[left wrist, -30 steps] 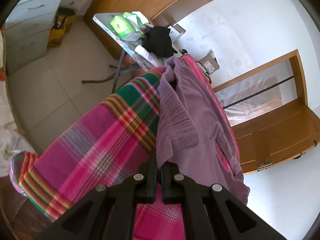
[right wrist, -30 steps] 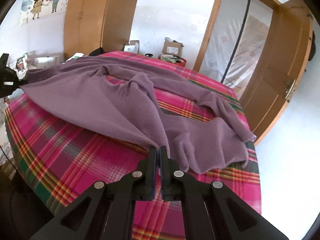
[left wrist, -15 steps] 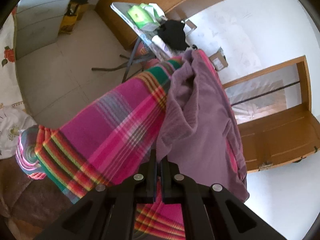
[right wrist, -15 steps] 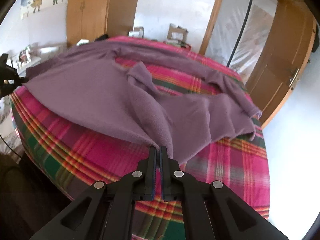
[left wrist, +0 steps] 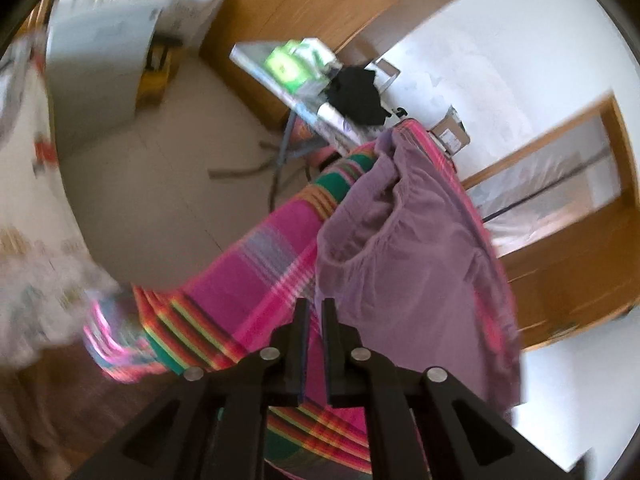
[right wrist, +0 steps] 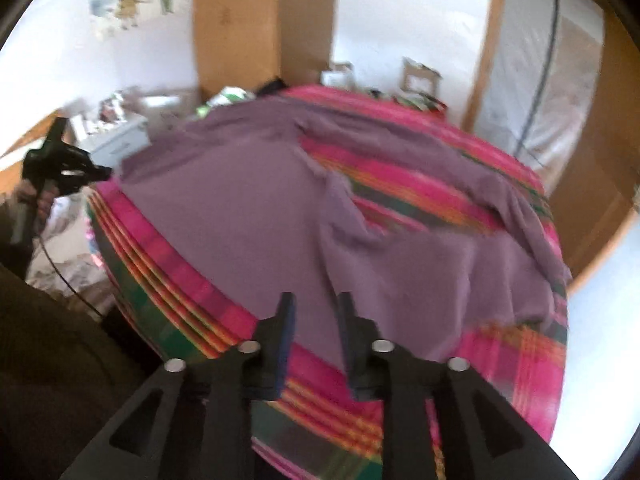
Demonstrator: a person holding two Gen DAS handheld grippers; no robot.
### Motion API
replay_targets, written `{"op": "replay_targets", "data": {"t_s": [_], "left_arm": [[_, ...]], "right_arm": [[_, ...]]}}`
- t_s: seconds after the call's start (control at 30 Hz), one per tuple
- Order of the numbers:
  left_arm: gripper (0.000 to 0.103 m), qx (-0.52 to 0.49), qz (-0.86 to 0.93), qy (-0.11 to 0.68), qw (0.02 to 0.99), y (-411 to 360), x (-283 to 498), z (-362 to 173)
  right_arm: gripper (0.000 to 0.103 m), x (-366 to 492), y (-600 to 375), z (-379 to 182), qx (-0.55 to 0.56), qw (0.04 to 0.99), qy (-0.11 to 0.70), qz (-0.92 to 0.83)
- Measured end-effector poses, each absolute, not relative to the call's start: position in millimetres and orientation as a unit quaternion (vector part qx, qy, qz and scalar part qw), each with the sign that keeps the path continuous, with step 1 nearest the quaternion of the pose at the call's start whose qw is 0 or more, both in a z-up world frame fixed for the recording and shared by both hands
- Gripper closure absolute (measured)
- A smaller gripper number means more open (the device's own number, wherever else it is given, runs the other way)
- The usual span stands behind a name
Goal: Fold clothes
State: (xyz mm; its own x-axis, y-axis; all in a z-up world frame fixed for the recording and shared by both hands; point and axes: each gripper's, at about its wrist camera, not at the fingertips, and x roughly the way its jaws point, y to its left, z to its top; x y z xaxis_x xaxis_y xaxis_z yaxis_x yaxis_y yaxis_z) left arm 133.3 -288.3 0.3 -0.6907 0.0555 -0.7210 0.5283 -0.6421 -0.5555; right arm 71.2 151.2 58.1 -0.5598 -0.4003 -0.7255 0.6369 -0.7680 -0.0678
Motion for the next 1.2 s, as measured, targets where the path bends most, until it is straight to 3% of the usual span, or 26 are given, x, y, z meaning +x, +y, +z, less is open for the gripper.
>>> {"op": "replay_targets", "data": {"t_s": [0.17,0.4,0.53,0.67,1.07,1.2], "left_arm": [[0.09,0.37,-0.859,0.331,0.123,-277.3,117.2,15.5],[0.089,0.383,-0.885,0.241,0.104,-272.1,91.5,27.6],[0.089,0.4,-0.89,0.196,0.1,-269.0,70.5,27.4],[0.089,0.429,-0.88,0.186,0.078,-267.5,55.2,16.8],[0.089,0.463,-0.873,0.144,0.044,-259.9,20.6,13.7],[0.089,0.482,-0.86,0.166,0.007,-264.7,-6.1,12.4]], "right_arm": [[0.077,40.6,101.3,69.3,0.341,0.343,0.185,-0.855],[0.075,-29.5,29.8,72.2,0.348,0.4,0.164,-0.832],[0.075,-78.2,-2.4,67.9,0.376,0.417,0.11,-0.82],[0.072,-111.4,-39.3,62.7,0.4,0.436,0.07,-0.803],[0.071,-115.9,-112.0,30.0,0.427,0.479,0.081,-0.763],[0.071,-114.6,-111.4,25.4,0.425,0.481,0.085,-0.762]]}}
